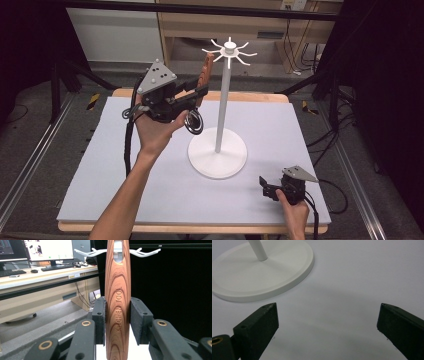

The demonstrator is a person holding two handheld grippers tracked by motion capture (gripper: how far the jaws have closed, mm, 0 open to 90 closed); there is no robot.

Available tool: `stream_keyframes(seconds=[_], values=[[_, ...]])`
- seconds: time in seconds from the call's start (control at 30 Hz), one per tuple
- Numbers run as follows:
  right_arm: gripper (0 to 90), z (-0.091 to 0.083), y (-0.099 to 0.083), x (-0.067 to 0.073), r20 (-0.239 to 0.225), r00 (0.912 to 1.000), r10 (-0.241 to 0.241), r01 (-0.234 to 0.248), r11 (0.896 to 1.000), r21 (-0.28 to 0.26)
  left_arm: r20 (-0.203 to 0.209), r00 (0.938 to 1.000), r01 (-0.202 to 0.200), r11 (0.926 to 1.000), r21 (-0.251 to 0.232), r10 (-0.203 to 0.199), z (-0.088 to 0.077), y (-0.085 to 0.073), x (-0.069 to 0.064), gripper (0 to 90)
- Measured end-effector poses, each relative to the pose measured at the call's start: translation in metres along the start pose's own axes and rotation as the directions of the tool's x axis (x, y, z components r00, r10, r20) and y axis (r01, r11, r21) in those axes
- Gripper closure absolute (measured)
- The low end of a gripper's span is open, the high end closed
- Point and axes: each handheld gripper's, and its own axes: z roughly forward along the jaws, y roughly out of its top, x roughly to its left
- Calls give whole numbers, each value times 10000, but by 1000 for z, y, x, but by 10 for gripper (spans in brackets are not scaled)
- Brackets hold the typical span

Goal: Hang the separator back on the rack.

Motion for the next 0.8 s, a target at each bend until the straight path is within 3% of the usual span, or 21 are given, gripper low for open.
stream_keyframes(seconds=[0.8], values=[[43, 1, 0, 1, -45, 10000, -66, 66, 10000, 12, 38, 9999, 156, 9999, 43, -156, 16, -11, 1, 672]])
